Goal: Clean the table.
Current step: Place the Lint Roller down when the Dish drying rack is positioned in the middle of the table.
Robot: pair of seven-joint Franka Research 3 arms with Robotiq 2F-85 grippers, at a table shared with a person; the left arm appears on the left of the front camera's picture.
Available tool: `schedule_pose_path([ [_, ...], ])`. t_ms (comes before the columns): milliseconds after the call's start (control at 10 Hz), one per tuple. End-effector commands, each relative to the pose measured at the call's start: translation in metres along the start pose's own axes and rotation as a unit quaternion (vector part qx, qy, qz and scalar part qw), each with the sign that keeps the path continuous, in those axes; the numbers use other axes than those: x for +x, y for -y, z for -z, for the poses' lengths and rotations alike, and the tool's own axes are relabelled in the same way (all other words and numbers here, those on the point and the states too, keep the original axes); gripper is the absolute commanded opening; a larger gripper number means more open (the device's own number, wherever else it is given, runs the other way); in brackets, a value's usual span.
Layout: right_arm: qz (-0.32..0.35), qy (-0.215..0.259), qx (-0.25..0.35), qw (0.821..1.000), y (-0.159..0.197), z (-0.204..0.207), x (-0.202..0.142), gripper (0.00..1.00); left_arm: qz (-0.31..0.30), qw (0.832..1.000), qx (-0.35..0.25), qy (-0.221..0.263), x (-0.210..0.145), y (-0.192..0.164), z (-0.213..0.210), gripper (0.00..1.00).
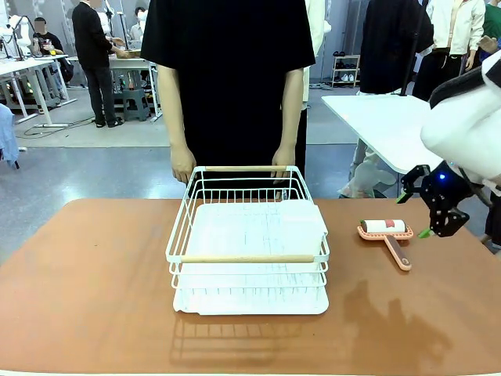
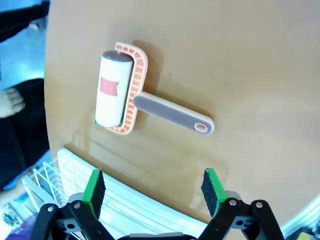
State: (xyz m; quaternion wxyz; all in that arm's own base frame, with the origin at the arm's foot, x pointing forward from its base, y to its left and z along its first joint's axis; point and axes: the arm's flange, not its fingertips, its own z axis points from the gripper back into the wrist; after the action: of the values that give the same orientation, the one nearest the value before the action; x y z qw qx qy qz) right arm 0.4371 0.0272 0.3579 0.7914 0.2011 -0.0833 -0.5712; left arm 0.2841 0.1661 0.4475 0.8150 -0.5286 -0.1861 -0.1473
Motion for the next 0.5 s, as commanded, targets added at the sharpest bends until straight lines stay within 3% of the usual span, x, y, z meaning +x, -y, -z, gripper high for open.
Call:
schedule_pose_path([
  [0,-0.063,-0.022,-0.024,0.997,-0.006,-0.033,-0.012,1.0,0.008,1.0,-0.007,0.007,-0.002,0.002,-0.001,1.0],
  [200,-0.147,-0.031,-0.033,0.988,-0.011,-0.047,-0.015,1.0,0.008,1.0,-0.007,0.007,-0.002,0.002,-0.001,1.0],
  [400,-0.272,-0.039,-0.058,0.96,-0.008,-0.048,-0.024,1.0,0.008,1.0,-0.007,0.007,-0.002,0.002,-0.001,1.0],
])
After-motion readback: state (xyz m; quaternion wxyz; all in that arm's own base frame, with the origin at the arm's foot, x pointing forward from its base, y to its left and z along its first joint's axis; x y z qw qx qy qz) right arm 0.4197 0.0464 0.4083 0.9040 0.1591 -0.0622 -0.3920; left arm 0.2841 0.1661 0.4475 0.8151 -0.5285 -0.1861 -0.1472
